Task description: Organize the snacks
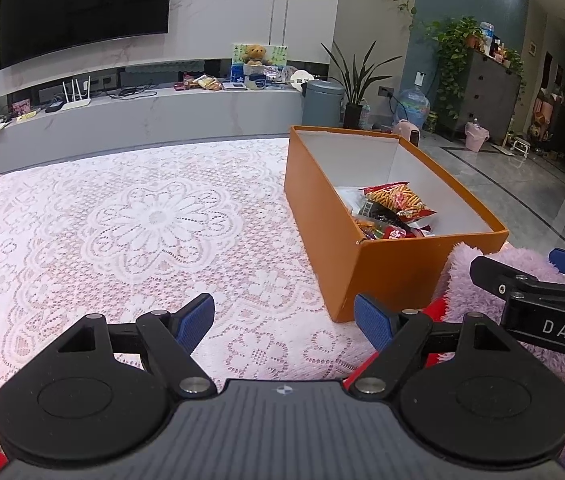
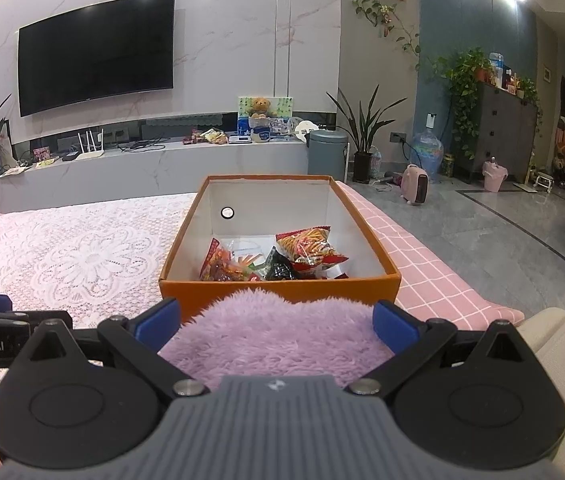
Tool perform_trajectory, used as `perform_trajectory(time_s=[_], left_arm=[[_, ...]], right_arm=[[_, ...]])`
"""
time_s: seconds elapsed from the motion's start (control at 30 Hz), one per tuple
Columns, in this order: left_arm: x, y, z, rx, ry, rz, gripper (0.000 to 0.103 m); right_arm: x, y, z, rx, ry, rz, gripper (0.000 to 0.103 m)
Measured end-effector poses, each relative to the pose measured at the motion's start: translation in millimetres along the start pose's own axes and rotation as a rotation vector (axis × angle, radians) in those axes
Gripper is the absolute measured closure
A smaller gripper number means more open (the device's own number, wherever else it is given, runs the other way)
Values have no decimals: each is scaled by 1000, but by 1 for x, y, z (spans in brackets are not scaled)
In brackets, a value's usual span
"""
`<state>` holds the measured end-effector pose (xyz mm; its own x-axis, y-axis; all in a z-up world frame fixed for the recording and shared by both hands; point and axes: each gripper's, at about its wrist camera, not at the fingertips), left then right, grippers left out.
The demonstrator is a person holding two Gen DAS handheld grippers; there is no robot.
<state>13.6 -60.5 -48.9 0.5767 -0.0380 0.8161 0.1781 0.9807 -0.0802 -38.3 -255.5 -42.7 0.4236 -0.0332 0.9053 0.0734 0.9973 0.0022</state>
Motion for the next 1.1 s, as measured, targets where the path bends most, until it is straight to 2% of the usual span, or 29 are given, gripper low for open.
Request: perform_trajectory(time_s=[1.1], left_arm=[[1,3,1,22,6,12,10]], right_arm=[[-2,2,3,-15,-20,13,3]])
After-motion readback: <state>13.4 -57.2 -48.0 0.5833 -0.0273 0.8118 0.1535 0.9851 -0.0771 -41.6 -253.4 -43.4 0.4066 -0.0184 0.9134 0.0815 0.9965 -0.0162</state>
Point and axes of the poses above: each gripper's, at about its wrist camera, not at the fingertips, and z roughly against the way its jaws point, y to its left, x to its top, and after that the axes turned 3 degrees about -y, right-handed
